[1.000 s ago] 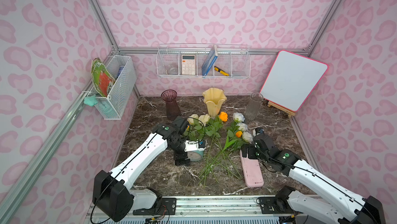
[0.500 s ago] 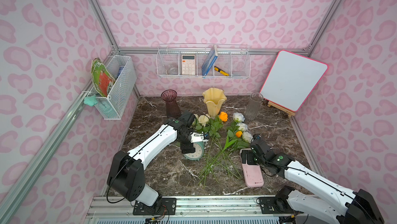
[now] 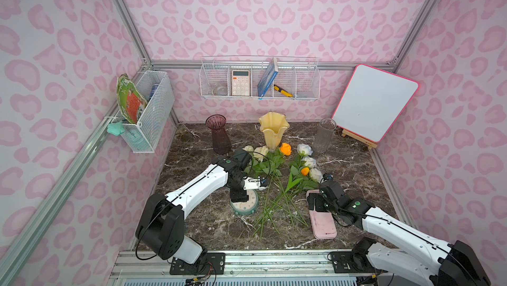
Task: Arrange the flowers in different vases according to their colors
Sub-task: Move the distractor to the center of the board.
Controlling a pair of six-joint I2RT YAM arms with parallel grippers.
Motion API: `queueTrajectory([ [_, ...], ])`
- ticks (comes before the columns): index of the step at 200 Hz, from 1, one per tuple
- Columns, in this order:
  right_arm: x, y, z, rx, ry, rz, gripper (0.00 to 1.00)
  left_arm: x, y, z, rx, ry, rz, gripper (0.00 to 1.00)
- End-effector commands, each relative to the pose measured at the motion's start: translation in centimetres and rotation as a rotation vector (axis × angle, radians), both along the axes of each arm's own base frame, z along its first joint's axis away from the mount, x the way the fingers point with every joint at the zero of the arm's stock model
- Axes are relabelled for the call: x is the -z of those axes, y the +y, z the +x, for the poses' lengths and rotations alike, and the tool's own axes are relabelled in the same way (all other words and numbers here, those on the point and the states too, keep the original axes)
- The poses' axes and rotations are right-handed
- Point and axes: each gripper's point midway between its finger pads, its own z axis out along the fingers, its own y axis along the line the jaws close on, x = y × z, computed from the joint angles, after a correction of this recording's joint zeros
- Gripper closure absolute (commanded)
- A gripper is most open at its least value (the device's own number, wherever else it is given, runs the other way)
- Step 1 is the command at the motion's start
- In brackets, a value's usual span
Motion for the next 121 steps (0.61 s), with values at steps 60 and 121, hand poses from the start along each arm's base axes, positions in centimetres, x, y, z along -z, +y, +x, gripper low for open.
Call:
queueTrajectory([
  [60, 0.3, 0.6, 0.4, -0.016, -0.014, 0.017, 0.01, 2.8, -3.5, 4.8, -0.241, 0.012, 0.06, 0.26],
  [121, 0.0, 0.0, 0.0, -0.012, -0.045, 0.027, 0.01, 5.0, -3.4, 3.9, -0.304, 0.052, 0.11, 0.37],
])
